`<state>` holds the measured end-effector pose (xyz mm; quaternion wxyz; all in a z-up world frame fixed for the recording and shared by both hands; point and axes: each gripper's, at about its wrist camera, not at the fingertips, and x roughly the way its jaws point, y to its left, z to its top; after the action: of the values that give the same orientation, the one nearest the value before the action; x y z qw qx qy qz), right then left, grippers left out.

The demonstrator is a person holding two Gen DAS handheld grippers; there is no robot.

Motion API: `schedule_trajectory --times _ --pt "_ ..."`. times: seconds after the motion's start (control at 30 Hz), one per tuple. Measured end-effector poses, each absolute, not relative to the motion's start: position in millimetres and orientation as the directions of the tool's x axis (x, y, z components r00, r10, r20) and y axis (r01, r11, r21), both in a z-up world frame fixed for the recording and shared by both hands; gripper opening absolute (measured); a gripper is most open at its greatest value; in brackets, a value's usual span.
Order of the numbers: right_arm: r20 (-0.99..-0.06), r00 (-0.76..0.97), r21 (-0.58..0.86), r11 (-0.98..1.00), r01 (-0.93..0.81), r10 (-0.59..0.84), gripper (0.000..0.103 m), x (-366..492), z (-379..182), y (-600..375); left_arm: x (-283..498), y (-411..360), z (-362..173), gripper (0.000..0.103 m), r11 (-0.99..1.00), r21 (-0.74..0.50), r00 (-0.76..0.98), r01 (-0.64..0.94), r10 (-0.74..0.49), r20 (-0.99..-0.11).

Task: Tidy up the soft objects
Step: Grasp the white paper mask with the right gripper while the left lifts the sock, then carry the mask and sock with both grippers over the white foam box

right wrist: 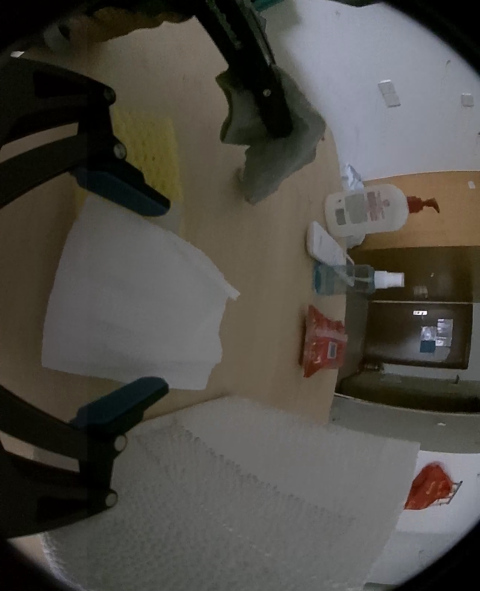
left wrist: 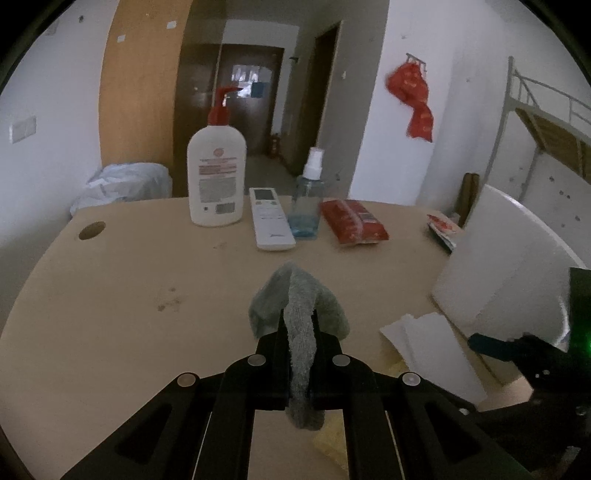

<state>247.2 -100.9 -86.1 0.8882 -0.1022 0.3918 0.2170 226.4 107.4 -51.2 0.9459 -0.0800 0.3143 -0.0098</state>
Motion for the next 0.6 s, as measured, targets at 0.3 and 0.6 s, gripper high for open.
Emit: schedule_trajectory --times 0.3,0.6 --pt "-0.761 0.564 0.033 0.887 -0.461 0.322 0.062 244.1 -91.6 -102.2 219.8 102.9 -49.2 0.007 0.988 -0.156 0.812 -0.002 -0.089 -0.577" --pt "-0.738 0.544 0.131 0.876 -0.465 0.399 0.011 235.9 -89.8 -113.8 217.4 102.3 -46.2 0.007 0.989 -0.148 0.823 -0.006 -0.08 -0.562"
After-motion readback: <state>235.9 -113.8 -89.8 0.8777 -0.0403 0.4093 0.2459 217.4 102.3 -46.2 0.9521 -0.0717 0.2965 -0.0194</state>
